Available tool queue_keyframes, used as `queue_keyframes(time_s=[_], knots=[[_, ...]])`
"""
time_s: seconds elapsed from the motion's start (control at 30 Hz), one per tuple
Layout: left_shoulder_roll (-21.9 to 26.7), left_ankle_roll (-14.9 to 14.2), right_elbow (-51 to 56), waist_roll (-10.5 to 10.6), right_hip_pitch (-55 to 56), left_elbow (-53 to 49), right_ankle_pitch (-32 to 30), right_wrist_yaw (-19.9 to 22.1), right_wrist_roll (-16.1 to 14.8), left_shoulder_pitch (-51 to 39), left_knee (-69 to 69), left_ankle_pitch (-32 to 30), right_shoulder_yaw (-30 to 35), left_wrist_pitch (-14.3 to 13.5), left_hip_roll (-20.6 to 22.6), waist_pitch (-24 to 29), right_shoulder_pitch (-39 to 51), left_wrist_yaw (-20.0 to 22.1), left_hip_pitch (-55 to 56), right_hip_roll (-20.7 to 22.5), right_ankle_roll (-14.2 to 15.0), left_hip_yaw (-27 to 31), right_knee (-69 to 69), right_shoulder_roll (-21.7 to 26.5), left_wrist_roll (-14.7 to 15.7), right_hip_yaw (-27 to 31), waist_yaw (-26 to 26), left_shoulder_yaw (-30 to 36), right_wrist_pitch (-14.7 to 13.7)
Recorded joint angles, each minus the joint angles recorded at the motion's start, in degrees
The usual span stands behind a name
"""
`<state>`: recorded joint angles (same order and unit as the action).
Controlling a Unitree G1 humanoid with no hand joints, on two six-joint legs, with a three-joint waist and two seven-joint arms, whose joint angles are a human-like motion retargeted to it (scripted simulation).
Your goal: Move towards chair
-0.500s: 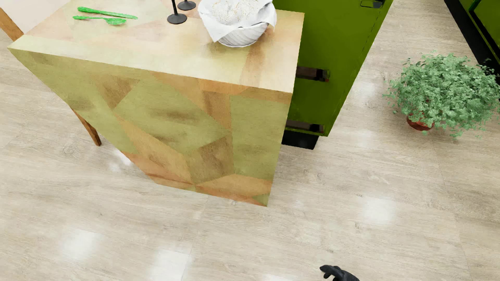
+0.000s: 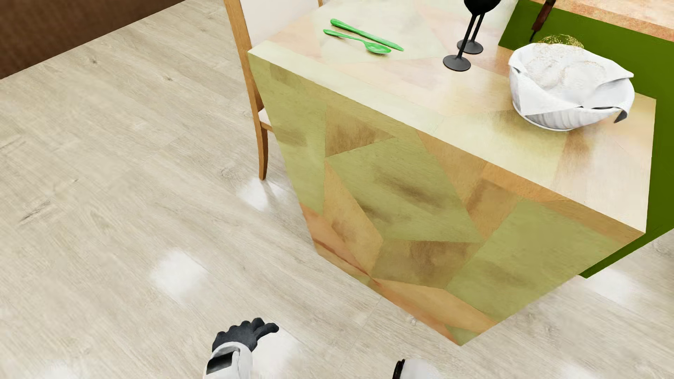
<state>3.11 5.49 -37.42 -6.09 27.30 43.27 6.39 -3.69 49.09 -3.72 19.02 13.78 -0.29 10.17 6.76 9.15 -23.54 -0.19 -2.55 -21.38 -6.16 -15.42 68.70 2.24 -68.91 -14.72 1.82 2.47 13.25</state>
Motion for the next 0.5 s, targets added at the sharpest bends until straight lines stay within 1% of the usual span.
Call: queue_keyframes(time_s=[0.03, 0.07, 0.1, 0.13, 0.17, 0.23, 0.27, 0.3, 0.33, 0.37, 0.4, 0.43, 0.47, 0.5], knots=[[0.5, 0.8, -0.6, -0.1, 2.7, -0.9, -0.4, -0.8, 0.8, -1.6, -1.1, 0.1, 1.2, -0.7, 1.8, 0.0, -0.8, -1.0, -1.3, 3.7, 0.2, 2.9, -0.8, -0.3, -0.9, 0.3, 0.6, 2.7, -0.4], [0.6, 1.6, -1.1, -0.1, 5.2, -2.0, -1.1, -2.0, 1.5, -2.7, -2.5, 0.1, 2.4, -1.5, 3.4, 0.0, -1.3, -1.6, -2.8, 8.6, 0.9, 5.6, -3.3, -0.4, -1.0, 1.6, 0.9, 5.0, -0.8], [0.4, 2.5, -1.3, -0.1, 6.9, -3.3, -1.4, -3.3, 2.4, -3.5, -3.5, 0.1, 3.6, -2.3, 4.9, -0.1, -1.7, -2.0, -4.2, 13.2, 1.9, 8.1, -7.6, -0.2, -0.5, 2.6, 1.1, 6.8, -1.4], [0.1, 3.4, -1.1, -0.1, 7.2, -4.5, -2.2, -4.2, 2.9, -4.1, -4.5, 0.1, 4.1, -3.0, 6.3, -0.3, -1.9, -2.4, -5.5, 16.3, 3.0, 10.5, -14.2, 0.0, 0.0, 1.6, 1.1, 8.7, -1.9], [-0.2, 4.1, -0.7, -0.2, 6.6, -5.6, -2.9, -4.5, 2.9, -4.4, -5.1, 0.3, 3.8, -3.6, 7.5, -0.5, -2.1, -2.8, -6.6, 18.3, 4.4, 12.7, -22.8, 0.1, 0.7, -0.8, 0.9, 10.5, -2.1], [-0.6, 5.7, 0.7, -0.1, 3.0, -7.1, -3.6, -3.2, 2.3, -4.4, -5.4, 0.5, 1.8, -4.8, 10.0, -0.9, -2.6, -3.9, -8.8, 21.8, 7.3, 17.0, -42.1, 0.3, 2.3, -5.4, 0.6, 14.1, -1.8], [-0.7, 6.3, 1.2, 0.0, 0.5, -7.2, -3.5, -2.4, 1.8, -3.8, -4.9, 0.4, 0.7, -5.1, 11.0, -1.0, -2.7, -4.5, -10.2, 22.8, 7.1, 18.9, -49.3, 0.4, 2.9, -6.9, 0.5, 15.6, -1.4], [-0.6, 7.0, 1.6, 0.3, -1.7, -7.1, -2.9, -1.5, 1.3, -3.1, -3.7, -0.2, -0.6, -5.2, 12.0, -1.1, -2.6, -5.1, -11.9, 23.3, 6.1, 20.6, -52.4, 0.6, 3.3, -6.9, 0.4, 16.9, -1.0], [-0.4, 7.4, 1.7, 0.8, -2.9, -6.5, -4.2, -1.0, 1.0, -1.9, -2.6, -1.6, -1.8, -4.7, 12.5, -1.2, -2.3, -5.3, -13.6, 23.8, -0.6, 22.0, -52.2, 0.9, 3.2, -5.1, 0.5, 17.6, -0.5], [-0.1, 7.4, 1.6, 1.5, -3.7, -5.6, -7.3, -0.4, 0.7, -0.3, -1.0, -3.8, -3.0, -3.2, 12.7, -1.3, -1.7, -5.2, -15.0, 23.0, -6.3, 22.7, -50.1, 1.1, 2.9, -5.1, 0.5, 17.4, 0.2], [-0.1, 6.8, 1.3, 2.4, -3.1, -4.5, -6.1, 0.3, 0.4, 1.8, 2.5, -6.4, -4.5, -1.2, 12.8, -1.3, -0.8, -4.0, -15.3, 21.7, -7.9, 22.7, -45.0, 1.3, 2.7, -5.2, 0.6, 16.2, 0.8], [-0.7, 4.3, 1.0, 3.6, -2.9, -3.1, -2.7, 1.2, 0.1, 4.5, 7.9, -10.6, -6.2, 1.6, 12.8, -1.3, 0.2, -2.5, -14.3, 20.4, -7.7, 22.4, -39.9, 1.3, 3.4, -5.5, 0.7, 14.0, 1.5], [-1.1, -4.0, 0.7, 4.6, -4.3, -1.2, 0.3, 2.1, -0.5, 6.8, 15.7, -14.4, -7.9, 3.7, 12.8, -1.4, 1.2, -1.6, -12.1, 19.2, -6.9, 22.0, -37.3, 1.0, 4.6, -6.3, 0.9, 11.8, 2.1], [-0.8, -18.3, 0.3, 5.3, -6.6, 1.2, 2.4, 3.1, -1.2, 8.4, 24.6, -19.2, -9.5, 5.6, 11.3, -1.5, 2.4, -2.0, -8.6, 18.1, -5.9, 19.2, -36.7, 0.6, 5.8, -7.4, 1.3, 10.0, 2.1]])
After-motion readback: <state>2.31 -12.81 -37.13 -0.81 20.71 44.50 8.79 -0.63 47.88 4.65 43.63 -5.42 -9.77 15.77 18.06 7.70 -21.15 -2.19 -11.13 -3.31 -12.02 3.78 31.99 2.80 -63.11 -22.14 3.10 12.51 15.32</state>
